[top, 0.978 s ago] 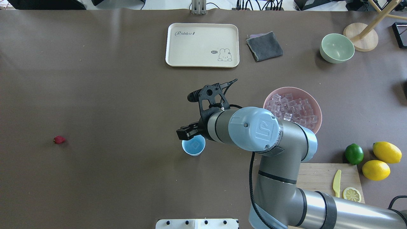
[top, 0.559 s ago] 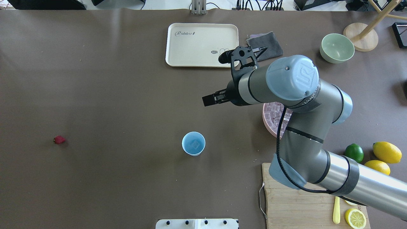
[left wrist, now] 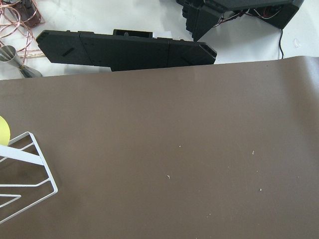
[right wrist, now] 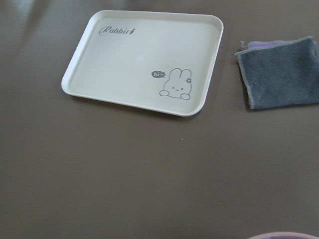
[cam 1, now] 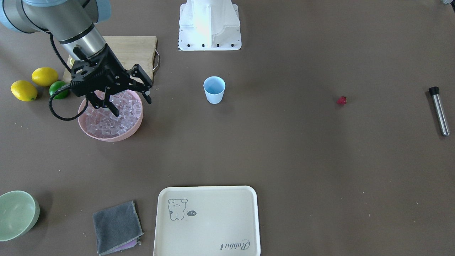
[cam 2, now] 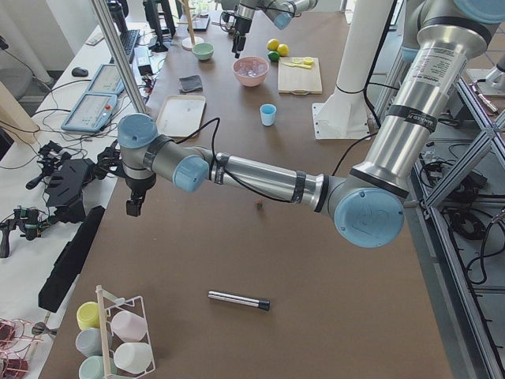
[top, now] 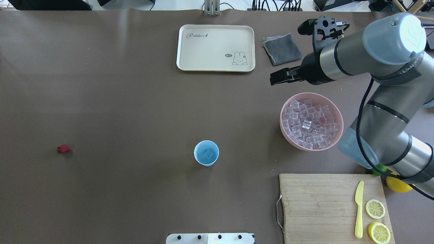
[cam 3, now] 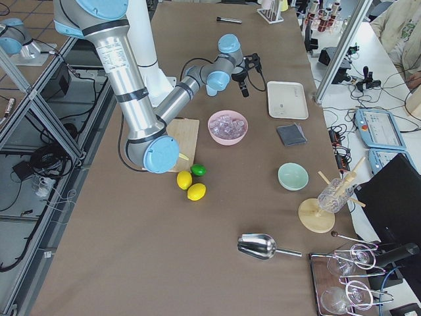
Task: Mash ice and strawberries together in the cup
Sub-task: 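Move the right gripper back over the pink ice bowl, then lower the right gripper into the bowl and grasp another ice cube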
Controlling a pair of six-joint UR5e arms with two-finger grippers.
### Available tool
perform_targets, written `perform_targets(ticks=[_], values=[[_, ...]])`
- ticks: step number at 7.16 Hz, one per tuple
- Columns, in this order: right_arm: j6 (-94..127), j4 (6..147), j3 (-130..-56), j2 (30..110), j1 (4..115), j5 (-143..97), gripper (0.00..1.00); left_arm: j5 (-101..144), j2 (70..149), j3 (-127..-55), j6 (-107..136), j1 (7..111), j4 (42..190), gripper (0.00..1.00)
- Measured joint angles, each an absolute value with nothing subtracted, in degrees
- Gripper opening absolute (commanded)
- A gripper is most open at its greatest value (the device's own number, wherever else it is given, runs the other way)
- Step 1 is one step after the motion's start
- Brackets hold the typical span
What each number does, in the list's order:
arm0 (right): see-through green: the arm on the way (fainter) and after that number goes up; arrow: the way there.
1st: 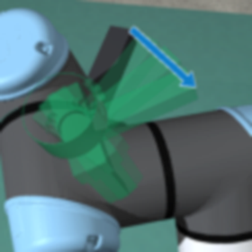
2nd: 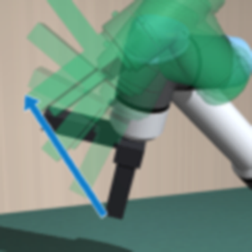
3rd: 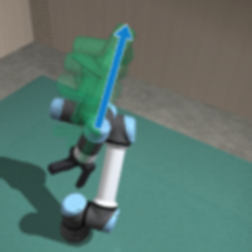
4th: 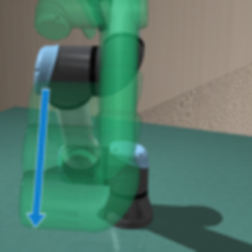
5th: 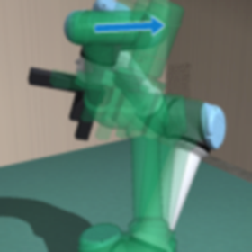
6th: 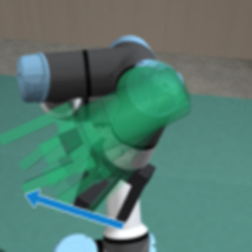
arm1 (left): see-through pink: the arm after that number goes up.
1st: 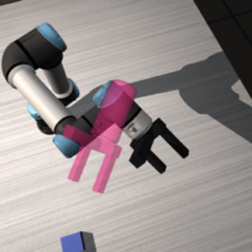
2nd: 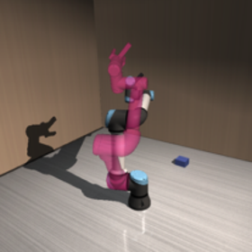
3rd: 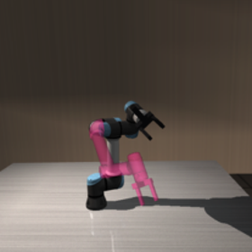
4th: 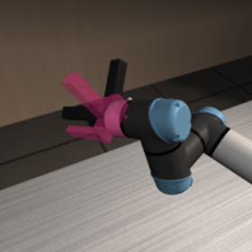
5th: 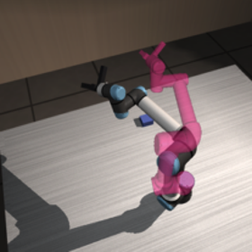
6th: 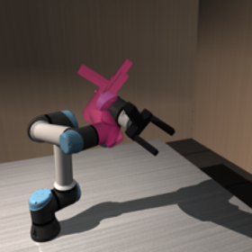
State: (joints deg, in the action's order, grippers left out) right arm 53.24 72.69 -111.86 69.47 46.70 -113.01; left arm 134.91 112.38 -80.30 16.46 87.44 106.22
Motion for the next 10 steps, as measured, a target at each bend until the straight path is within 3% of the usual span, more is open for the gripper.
perform_targets(ticks=[4, 7, 9, 10], values=[[53.7, 72.8, -112.9, 78.2, 47.8, -112.2, 1.00, 134.9, 112.2, -82.3, 16.4, 87.4, 106.3, 0.98], [54.0, 72.9, -112.0, 79.3, 42.5, -107.9, 0.99, 134.7, 112.1, -83.3, 16.3, 87.4, 106.2, 0.98], [54.0, 73.0, -110.7, 79.4, 40.2, -105.2, 0.78, 134.5, 112.1, -83.3, 16.3, 87.3, 106.2, 0.98], [54.0, 73.3, -110.1, 79.3, 39.8, -104.3, 0.79, 134.4, 112.1, -83.4, 16.3, 87.3, 106.3, 0.98]])
